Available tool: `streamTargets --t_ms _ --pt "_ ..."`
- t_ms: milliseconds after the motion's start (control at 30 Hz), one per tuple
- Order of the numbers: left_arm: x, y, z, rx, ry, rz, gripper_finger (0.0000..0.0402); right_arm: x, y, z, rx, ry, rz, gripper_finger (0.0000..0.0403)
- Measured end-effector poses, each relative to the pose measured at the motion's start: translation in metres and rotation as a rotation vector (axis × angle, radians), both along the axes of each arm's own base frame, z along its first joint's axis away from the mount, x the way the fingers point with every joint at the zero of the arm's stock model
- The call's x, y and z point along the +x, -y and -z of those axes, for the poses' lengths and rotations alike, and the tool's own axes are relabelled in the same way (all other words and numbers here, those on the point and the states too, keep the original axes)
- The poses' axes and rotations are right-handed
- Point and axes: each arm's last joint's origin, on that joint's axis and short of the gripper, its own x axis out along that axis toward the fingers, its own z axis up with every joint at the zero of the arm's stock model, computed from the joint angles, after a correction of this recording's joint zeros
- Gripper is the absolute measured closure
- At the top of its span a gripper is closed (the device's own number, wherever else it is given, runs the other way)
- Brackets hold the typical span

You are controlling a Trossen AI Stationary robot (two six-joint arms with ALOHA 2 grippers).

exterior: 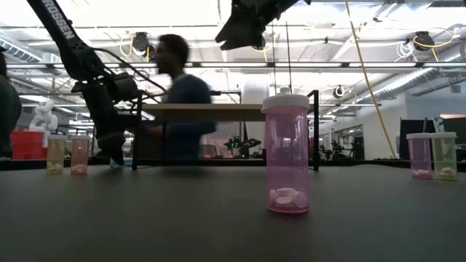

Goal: Pick and place medicine bottles onto shelf by color
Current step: Put the blue pill bottle on the shelf aligned with the other blue pill bottles

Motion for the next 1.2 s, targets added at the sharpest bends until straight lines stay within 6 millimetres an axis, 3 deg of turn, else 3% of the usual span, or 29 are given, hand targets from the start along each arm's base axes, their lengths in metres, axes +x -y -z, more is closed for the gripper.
streamTargets --t_ms 367,567,933,1033,1200 --pt "0.002 -0.007 -0.008 0.05 0.009 -0.112 0.0322 0.0 0.0 0.0 0.0 -0.001 0.0 0.0193" --pt "0.004 -0.01 -0.013 0.031 0.039 -0.185 0.0349 0.0 0.0 0.0 0.0 -0.001 0.0 0.0193" --pt "0.005 -0.013 -0.022 0.007 0.056 -0.29 0.0346 0.0 0.0 0.0 0.003 -0.004 -0.004 0.0193" --pt "0.005 -0.014 -0.024 -0.037 0.076 -0.289 0.032 -0.001 0.0 0.002 0.011 -0.021 -0.003 0.0193" --pt "0.001 -0.017 -0.031 -0.107 0.099 -0.313 0.0241 -0.002 -0.001 0.003 0.018 -0.031 -0.001 0.0193"
